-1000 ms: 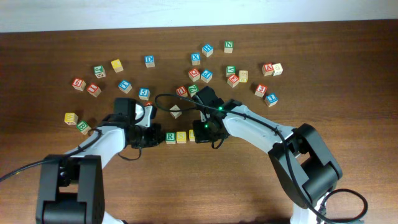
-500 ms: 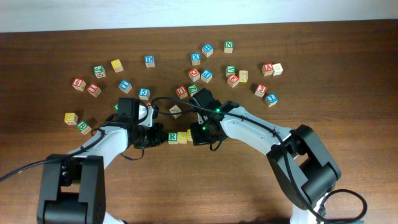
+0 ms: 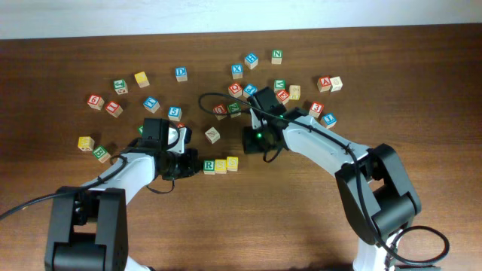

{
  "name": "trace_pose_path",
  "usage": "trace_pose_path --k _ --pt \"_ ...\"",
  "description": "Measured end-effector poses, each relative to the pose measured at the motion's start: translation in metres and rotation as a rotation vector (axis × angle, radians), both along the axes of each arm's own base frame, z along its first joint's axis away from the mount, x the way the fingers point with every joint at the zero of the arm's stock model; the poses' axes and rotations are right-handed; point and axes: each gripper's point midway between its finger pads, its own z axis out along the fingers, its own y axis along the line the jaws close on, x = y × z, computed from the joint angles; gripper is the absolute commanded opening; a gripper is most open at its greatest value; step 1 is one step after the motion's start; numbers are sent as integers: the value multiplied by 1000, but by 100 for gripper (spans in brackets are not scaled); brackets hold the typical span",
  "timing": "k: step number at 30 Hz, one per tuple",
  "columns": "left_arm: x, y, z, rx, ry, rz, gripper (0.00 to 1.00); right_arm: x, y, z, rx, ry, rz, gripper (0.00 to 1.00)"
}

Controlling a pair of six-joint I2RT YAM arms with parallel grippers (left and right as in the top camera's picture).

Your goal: Spell out RSS

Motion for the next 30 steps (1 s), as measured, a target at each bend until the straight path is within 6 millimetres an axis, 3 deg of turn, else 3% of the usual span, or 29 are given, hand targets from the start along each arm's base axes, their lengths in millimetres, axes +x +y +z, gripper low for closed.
trace_pose_path --k 4,18,23,30 --pt "0 0 0 2 2 5 0 7 13 8 54 -52 66 4" --pt "-3 1 -1 -5 31 35 0 -10 39 15 132 -66 233 4" --pt "-3 1 -1 -4 34 36 0 -17 41 -12 108 -11 246 4" --pt "-3 1 -1 -4 34 36 0 -25 49 -13 110 -5 269 4"
